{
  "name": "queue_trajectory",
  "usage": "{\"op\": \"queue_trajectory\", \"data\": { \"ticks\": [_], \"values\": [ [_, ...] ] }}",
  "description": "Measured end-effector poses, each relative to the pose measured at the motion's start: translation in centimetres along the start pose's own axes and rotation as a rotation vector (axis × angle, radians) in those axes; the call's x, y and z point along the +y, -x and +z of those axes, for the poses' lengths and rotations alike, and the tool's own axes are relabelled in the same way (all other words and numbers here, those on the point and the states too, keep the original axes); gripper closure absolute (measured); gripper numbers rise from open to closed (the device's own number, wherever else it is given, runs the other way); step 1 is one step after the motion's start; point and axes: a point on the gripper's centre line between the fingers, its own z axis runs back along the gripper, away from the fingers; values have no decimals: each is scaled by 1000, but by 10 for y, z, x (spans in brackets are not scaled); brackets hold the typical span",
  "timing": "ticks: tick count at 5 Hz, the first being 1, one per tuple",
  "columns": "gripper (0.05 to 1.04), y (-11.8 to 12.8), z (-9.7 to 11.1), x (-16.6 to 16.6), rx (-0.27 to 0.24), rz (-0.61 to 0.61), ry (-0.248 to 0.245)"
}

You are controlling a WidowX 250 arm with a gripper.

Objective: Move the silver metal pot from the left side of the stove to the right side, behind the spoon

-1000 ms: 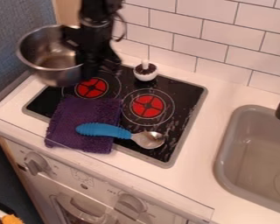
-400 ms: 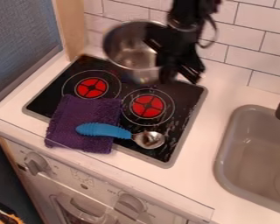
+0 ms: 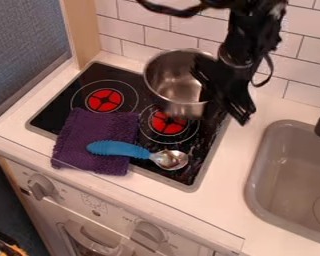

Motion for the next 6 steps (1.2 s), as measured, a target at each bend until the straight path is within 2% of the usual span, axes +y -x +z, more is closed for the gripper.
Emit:
{"op": "queue_trajectory", "data": {
  "ticks": [1,2,3,5,6],
  "values": [
    [1011,-2,-13,-3,22,-21,0],
    [983,-6,-18,-8,26,-30,24],
    [810,-11,-15,-7,27,-27,15],
    [223,-8,-13,-13,50,-44,6],
    [73,-1,-6,-14,27,-49,32]
  ]
}}
